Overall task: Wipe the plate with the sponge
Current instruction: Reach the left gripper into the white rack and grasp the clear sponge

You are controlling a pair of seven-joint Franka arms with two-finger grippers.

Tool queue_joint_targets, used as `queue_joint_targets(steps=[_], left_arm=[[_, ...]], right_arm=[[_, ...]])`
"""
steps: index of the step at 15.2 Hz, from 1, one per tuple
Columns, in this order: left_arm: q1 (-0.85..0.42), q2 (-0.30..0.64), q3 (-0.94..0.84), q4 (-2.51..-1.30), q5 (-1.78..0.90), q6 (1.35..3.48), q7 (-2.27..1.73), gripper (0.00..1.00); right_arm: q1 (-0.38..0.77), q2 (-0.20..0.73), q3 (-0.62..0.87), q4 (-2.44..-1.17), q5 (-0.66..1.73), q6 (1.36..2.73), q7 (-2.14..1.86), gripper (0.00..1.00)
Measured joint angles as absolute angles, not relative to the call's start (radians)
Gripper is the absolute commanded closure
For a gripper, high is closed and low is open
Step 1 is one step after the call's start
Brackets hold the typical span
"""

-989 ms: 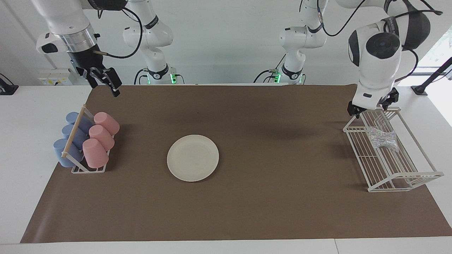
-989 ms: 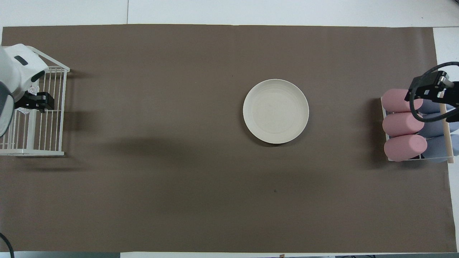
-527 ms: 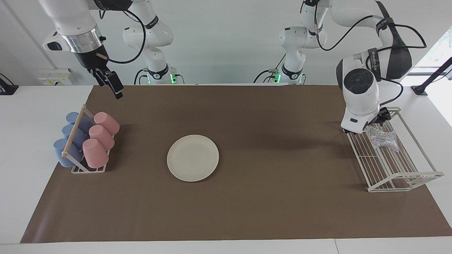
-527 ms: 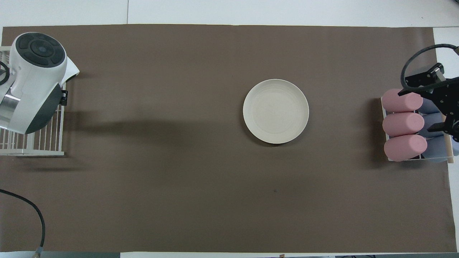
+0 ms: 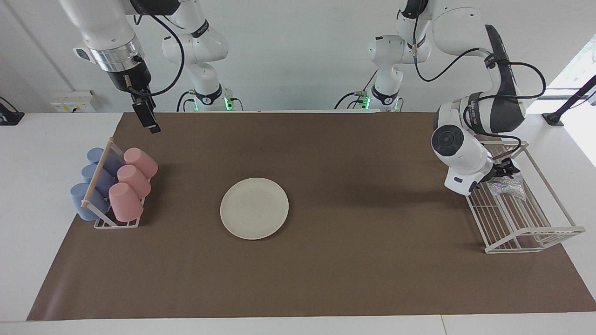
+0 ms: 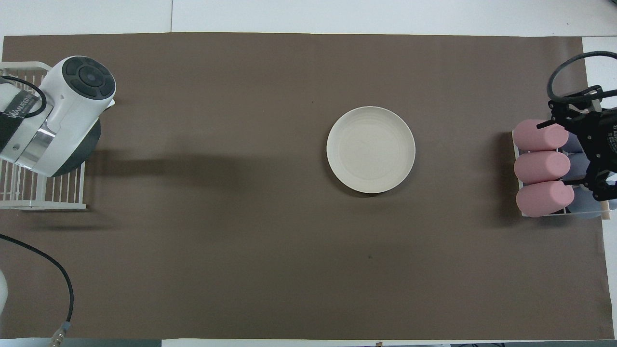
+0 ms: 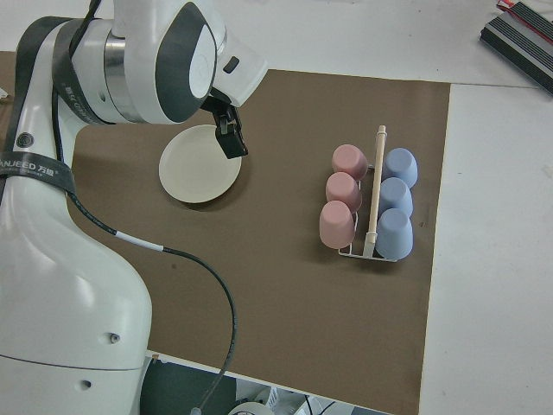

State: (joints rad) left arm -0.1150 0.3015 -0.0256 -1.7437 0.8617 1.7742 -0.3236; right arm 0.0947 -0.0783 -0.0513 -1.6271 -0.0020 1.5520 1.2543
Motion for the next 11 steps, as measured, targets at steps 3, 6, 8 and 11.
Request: queue_joint_targets(steps=[3, 6, 8, 11], left_arm=[[-0.115, 0.301, -0.026, -1.744, 0.862, 1.774, -0.328, 0.69], [-0.115, 0.301, -0.026, -1.740, 0.862, 1.774, -0.332, 1.00], [-0.115, 0.301, -0.026, -1.731, 0.863, 1.772, -0.332, 1.00], [-0.115, 0.301, -0.025, -1.718, 0.863, 1.769, -0.332, 1.00]], right_arm=[[0.108, -0.082, -0.047, -1.627, 0.000, 1.534, 1.259, 0.00], [0.112, -0.083, -0.047, -1.627, 0.007, 1.546, 1.327, 0.00], [0.112, -0.083, -0.047, -1.627, 0.012, 1.568, 1.399, 0.00], [0.112, -0.083, -0.047, -1.628, 0.016, 1.590, 1.464, 0.00]])
